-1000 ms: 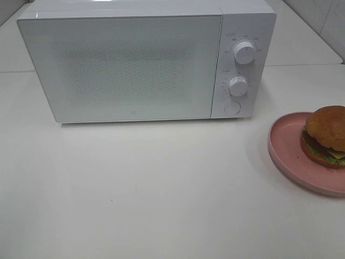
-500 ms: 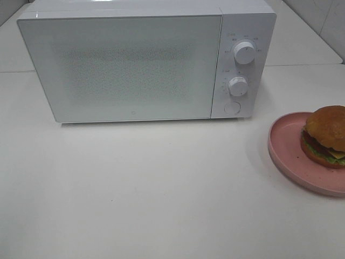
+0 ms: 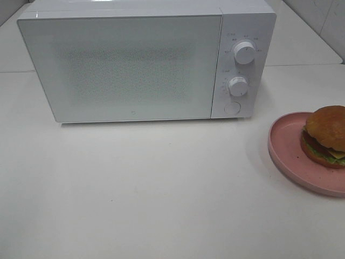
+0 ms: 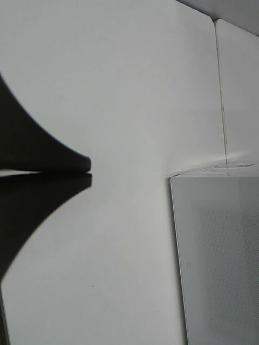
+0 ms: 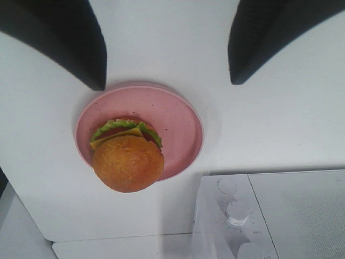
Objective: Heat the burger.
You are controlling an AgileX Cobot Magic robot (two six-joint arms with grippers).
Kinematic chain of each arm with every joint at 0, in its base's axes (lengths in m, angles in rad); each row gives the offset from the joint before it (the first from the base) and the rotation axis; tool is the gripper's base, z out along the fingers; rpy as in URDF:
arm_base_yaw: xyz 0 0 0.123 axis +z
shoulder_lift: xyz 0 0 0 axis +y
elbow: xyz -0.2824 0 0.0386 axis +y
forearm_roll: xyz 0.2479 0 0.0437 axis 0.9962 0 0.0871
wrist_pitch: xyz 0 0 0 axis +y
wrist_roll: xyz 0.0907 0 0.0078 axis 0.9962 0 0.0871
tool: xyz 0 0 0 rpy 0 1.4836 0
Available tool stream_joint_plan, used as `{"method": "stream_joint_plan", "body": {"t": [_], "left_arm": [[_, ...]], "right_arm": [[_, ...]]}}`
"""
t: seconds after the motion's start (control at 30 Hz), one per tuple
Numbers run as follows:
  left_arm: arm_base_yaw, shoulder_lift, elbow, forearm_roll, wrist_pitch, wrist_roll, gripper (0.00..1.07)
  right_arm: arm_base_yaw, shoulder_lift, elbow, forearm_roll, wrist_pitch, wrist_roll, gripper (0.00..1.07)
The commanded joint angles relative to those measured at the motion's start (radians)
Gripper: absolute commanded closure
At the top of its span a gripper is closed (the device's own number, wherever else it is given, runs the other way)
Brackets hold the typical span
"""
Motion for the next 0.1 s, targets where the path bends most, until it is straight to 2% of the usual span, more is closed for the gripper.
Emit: {"method": "stream_joint_plan", "body": {"t": [0.03, 0.1], "left_arm": [[0.002, -0.028, 0.003, -0.004, -0.012, 0.003, 1.06], [0.002, -0.028, 0.003, -0.004, -0.012, 0.003, 1.06]], "right_arm": [[-0.007, -0.026, 0.002, 0.002, -0.012, 0.005, 0.46], [-0.007, -0.026, 0.002, 0.002, -0.012, 0.005, 0.46]]}}
